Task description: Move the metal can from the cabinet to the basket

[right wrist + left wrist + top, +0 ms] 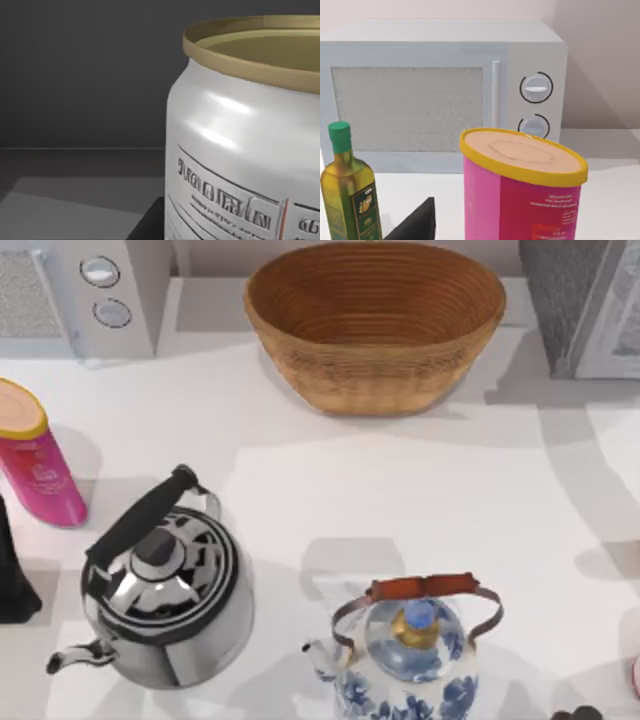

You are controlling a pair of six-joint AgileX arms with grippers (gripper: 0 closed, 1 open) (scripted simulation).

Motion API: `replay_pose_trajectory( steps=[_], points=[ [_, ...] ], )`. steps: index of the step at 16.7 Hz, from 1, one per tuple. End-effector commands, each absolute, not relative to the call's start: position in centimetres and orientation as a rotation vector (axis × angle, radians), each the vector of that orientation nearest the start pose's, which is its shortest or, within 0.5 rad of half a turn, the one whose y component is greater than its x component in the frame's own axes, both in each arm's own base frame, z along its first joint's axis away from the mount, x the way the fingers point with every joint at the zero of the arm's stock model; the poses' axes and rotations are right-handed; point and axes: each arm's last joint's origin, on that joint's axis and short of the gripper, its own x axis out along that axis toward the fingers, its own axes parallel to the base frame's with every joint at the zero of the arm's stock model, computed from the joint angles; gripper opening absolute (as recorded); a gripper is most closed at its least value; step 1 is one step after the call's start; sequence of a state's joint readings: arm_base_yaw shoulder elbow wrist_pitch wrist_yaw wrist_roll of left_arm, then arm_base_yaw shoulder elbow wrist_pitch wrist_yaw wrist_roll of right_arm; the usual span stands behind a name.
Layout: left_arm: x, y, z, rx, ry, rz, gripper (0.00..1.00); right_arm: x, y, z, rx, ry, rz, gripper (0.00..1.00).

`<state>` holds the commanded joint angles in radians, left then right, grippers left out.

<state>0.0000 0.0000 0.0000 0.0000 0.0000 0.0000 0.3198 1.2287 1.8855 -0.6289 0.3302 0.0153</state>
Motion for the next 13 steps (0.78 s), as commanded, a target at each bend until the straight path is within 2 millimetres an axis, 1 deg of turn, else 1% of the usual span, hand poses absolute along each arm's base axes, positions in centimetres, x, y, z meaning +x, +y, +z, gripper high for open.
replay_pose_trajectory(
  steps=[2,3,5,7,13],
  points=[
    [10.6,-0.1,16.0,0.000,0.000,0.000,1.00,17.2,4.8,52.9,0.007,-0.026,0.000,0.00],
    [10.6,-0.1,16.0,0.000,0.000,0.000,1.00,16.6,4.4,51.5,0.005,-0.017,0.000,0.00],
    [10.6,-0.1,16.0,0.000,0.000,0.000,1.00,15.5,3.5,47.8,-0.002,0.008,-0.003,0.00],
    [10.6,-0.1,16.0,0.000,0.000,0.000,1.00,14.4,2.7,43.2,-0.008,0.038,-0.005,0.00],
    [10.6,-0.1,16.0,0.000,0.000,0.000,1.00,11.7,0.8,27.0,-0.010,0.105,-0.007,0.00]
  ],
)
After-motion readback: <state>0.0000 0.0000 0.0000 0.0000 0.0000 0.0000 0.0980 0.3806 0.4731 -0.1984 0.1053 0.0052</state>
